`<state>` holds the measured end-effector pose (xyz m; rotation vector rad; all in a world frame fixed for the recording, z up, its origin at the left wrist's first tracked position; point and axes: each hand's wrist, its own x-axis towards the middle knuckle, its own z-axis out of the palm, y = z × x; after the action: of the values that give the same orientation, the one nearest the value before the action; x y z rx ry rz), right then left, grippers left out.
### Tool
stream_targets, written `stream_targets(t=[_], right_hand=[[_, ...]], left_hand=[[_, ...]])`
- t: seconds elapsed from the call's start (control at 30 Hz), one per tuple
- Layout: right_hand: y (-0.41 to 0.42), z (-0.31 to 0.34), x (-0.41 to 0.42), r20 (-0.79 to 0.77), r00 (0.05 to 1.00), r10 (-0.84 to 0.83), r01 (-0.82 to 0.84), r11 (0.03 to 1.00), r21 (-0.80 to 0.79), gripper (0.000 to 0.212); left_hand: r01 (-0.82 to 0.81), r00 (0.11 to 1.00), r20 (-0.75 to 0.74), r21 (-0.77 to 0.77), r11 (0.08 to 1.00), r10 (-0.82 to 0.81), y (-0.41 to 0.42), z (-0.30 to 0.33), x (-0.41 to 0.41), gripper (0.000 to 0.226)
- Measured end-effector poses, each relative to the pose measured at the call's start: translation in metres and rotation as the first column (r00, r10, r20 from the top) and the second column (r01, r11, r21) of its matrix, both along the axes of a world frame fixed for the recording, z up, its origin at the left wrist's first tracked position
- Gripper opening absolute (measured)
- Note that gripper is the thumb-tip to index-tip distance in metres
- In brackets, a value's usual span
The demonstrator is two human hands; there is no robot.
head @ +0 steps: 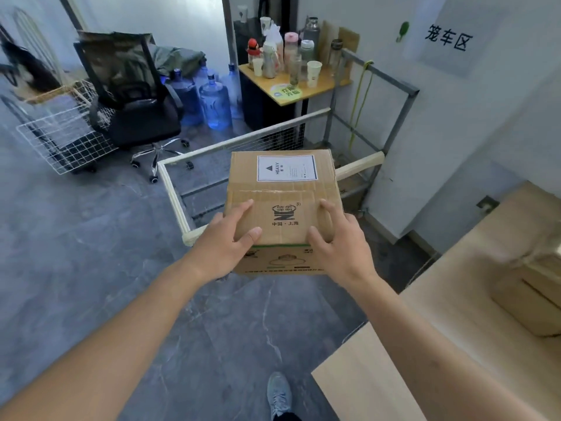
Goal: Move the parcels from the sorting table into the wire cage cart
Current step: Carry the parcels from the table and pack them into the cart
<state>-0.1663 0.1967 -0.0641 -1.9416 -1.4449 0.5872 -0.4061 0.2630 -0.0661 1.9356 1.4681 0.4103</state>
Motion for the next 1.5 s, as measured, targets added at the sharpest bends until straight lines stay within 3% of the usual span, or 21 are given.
stream_targets(t=[0.33,0.93,1.17,1.5], right_hand=[[0.119,-0.01,-0.005,-0.009,0.997,0.078,-0.078,0.997,-0.029,0.061],[0.355,-0.044,-0.08,-0.024,1.0,0.001,-0.003,0.996,-0.09,0.052],[0.434,-0.071,-0.054,-0.035,0.999,0.016,-0.02,0.991,-0.133,0.053],[0.588,-0.132,0.042,-0.086,0.977,0.197,-0.214,0.929,-0.301,0.062]], left_hand=[[-0.048,0.999,-0.007,-0.04,0.998,0.048,0.103,-0.01,-0.01,0.065],[0.053,0.999,-0.002,-0.151,0.987,-0.054,0.366,-0.045,-0.077,0.062],[0.038,0.998,-0.031,-0.215,0.976,-0.046,0.447,-0.065,-0.052,0.065],[-0.168,0.985,-0.098,-0.345,0.923,0.143,0.561,-0.124,0.03,0.067]])
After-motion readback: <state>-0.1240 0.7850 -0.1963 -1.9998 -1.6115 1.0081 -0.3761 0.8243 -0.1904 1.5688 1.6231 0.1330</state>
